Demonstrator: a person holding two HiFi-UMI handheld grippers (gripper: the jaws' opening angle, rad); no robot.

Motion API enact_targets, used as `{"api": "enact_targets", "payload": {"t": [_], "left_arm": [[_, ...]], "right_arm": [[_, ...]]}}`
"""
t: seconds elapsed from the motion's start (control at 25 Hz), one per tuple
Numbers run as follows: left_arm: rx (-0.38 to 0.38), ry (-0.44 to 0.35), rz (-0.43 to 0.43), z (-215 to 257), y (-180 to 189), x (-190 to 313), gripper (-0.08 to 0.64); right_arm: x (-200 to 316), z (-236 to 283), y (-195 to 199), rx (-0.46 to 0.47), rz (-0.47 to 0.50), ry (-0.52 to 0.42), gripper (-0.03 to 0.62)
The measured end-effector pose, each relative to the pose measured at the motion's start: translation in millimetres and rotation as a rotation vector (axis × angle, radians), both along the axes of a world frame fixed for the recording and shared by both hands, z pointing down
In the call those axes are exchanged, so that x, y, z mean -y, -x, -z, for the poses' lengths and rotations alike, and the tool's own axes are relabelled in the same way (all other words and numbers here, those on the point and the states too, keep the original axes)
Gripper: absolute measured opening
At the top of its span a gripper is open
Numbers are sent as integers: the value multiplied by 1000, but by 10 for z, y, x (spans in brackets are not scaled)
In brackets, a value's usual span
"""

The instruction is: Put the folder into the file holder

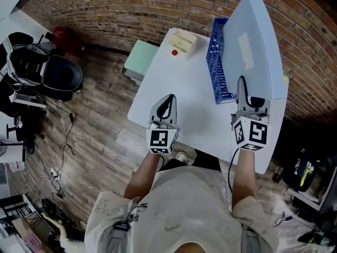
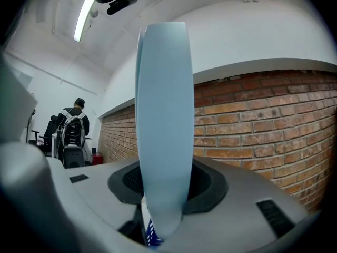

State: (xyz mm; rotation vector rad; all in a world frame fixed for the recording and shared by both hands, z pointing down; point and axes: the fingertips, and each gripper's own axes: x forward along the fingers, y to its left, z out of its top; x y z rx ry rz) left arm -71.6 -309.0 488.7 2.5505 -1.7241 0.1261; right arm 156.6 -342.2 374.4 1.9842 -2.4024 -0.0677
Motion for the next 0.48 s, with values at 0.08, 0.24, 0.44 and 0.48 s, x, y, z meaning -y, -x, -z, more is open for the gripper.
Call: {"api": "enact_targets", "payload": {"t": [0.08,0.24,0.44,0.48], "left_arm": [[2,11,2,-62,-20,13,14],[7,33,6,-163,-56,-14,14],[9,64,4,-279,-88,16,14],[10,67,2,-294,-101,21,14]], "right_arm": [[51,-92,-18,0,0,15,168],[98,-293,-16,-2,8,50,168],[147,-364,5,-10,15,50,168],[147,-368,6,-10,16,50,167]]}}
